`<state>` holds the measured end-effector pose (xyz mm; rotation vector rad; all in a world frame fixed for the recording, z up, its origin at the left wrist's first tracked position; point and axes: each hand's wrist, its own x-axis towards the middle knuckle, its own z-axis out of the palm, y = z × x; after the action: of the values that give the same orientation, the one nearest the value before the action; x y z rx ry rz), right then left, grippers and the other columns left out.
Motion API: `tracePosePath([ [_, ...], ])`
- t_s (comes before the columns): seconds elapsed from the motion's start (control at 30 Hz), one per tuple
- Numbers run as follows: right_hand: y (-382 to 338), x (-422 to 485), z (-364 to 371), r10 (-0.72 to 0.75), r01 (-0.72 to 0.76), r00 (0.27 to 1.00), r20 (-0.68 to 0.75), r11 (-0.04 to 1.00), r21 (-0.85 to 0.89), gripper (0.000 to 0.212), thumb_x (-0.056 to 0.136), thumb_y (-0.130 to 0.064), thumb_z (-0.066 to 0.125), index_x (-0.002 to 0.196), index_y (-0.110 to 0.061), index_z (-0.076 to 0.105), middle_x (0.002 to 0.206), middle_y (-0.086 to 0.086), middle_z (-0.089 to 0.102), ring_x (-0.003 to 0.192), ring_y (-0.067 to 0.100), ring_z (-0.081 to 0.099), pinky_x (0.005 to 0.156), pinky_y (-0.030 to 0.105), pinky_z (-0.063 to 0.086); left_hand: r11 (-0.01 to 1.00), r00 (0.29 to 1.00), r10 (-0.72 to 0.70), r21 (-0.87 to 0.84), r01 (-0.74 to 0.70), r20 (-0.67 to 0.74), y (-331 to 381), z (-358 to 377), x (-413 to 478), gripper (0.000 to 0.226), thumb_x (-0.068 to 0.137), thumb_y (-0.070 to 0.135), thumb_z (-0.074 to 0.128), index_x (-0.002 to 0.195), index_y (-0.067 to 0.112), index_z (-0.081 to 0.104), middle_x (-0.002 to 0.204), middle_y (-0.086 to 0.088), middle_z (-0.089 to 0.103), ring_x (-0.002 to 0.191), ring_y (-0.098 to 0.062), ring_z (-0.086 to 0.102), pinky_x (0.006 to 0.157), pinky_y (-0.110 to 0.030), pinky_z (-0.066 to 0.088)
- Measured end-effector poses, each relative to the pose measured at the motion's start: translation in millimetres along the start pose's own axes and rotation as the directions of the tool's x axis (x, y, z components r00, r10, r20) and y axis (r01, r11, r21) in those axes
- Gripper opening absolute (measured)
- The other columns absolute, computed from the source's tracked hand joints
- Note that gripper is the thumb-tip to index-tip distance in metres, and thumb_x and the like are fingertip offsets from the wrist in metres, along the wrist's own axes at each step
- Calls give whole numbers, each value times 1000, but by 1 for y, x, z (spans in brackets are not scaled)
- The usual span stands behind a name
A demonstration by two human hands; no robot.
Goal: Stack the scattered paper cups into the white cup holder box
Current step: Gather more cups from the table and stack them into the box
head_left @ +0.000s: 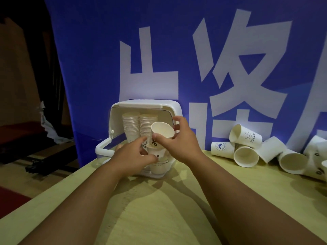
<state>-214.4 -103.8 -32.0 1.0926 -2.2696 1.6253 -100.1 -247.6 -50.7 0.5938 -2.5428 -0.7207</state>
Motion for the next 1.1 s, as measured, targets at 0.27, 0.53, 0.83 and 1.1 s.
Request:
tracePosePath([
  [0.27, 6, -1, 5, 14, -13, 1000, 11, 999, -53, 44, 97, -52, 58, 133, -26, 61, 123, -5, 67, 101, 12, 61, 81, 27, 53, 998, 999, 40, -53, -41, -31, 1, 0, -5, 81, 78, 53, 80, 142, 56, 30, 110, 20, 61, 113, -15, 50, 108, -47, 39],
  [0.53, 6, -3, 5, -14, 14, 1000, 16, 1000, 13, 44, 101, -55, 48, 135, -30, 60, 117, -9, 65, 105, 11, 60, 81, 27, 52, 994, 995, 91, -60, -93, -28, 0, 0, -7, 80, 78, 59, 77, 133, 73, 21, 111, 26, 61, 116, -12, 54, 106, -45, 37],
  [0.83, 19, 0, 12, 41, -15, 995, 87, 960, -278, 36, 104, -44, 47, 128, -26, 67, 124, 0, 69, 114, 24, 60, 101, 49, 51, 996, 996, 83, -36, -84, -13, -6, 4, -4, 83, 76, 60, 79, 150, 48, 42, 120, 20, 62, 116, -11, 59, 102, -41, 49],
  [1.1, 32, -1, 15, 78, -48, 992, 103, 961, -272, 31, 102, -43, 53, 123, -30, 71, 114, -8, 72, 103, 17, 63, 100, 49, 51, 999, 1000, 26, -32, -26, -1, -4, 7, -2, 80, 81, 55, 80, 151, 41, 45, 131, 12, 61, 118, -15, 57, 106, -48, 50],
])
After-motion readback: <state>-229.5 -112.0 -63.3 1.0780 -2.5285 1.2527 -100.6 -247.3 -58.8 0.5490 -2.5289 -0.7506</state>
